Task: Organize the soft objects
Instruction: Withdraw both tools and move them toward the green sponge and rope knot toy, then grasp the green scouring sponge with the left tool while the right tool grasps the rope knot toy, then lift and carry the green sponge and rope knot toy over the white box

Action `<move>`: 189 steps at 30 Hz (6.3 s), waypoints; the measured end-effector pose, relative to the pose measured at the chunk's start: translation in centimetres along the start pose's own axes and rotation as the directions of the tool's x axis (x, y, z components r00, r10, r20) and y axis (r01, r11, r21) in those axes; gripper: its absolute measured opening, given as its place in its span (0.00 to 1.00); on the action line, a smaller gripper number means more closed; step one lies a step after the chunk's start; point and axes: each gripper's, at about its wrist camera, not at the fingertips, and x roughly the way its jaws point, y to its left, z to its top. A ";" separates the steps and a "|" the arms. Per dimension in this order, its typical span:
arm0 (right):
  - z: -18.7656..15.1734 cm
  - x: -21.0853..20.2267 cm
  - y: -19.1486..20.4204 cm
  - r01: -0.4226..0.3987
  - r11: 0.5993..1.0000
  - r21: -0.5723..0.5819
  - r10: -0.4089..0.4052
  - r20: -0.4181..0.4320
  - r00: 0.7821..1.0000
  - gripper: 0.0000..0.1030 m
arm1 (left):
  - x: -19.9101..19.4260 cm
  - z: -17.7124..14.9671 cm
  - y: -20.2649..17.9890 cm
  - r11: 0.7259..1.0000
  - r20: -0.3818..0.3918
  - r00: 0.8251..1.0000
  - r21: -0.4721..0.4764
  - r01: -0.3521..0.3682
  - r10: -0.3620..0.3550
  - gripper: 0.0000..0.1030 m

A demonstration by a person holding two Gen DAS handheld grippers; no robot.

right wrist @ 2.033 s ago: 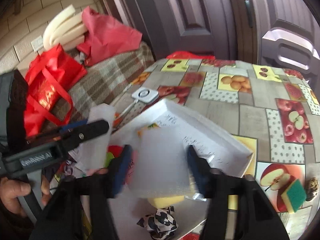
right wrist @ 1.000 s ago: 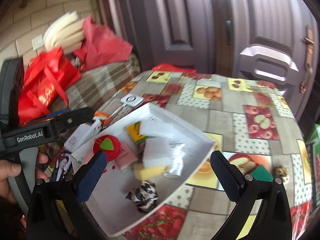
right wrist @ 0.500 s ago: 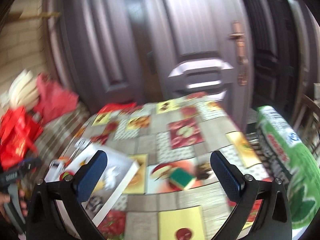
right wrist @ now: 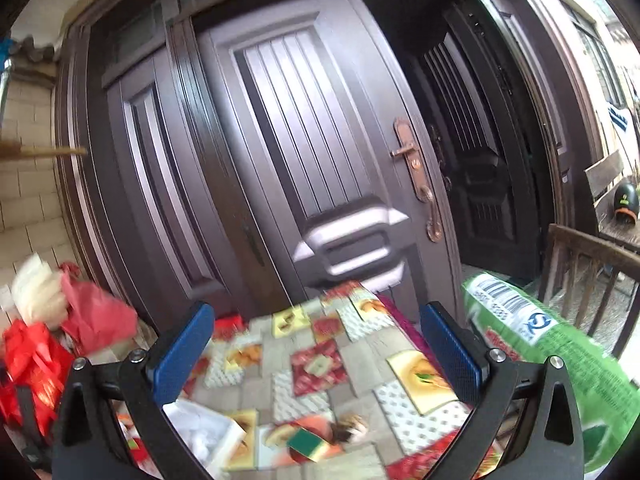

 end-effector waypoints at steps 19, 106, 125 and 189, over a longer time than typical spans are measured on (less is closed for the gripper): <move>-1.5 7.4 -4.5 -0.071 0.982 -0.172 0.029 -0.232 0.972 1.00 | 6.8 0.0 -11.2 0.977 -0.095 0.985 0.143 0.157 -0.144 0.94; -5.8 12.1 -3.3 -0.328 0.935 -0.136 0.251 -0.399 0.882 0.35 | 8.0 2.6 -18.1 0.959 0.011 0.985 0.232 0.164 -0.171 0.58; -3.8 7.1 0.3 -0.353 0.920 -0.170 0.285 -0.328 0.901 0.35 | 1.3 1.7 -13.5 0.978 0.124 0.980 0.158 0.136 -0.157 0.58; -9.5 4.7 22.3 -0.519 0.810 -0.274 0.415 -0.359 0.836 0.35 | -3.3 0.9 4.8 0.992 0.128 0.985 0.080 0.102 -0.112 0.58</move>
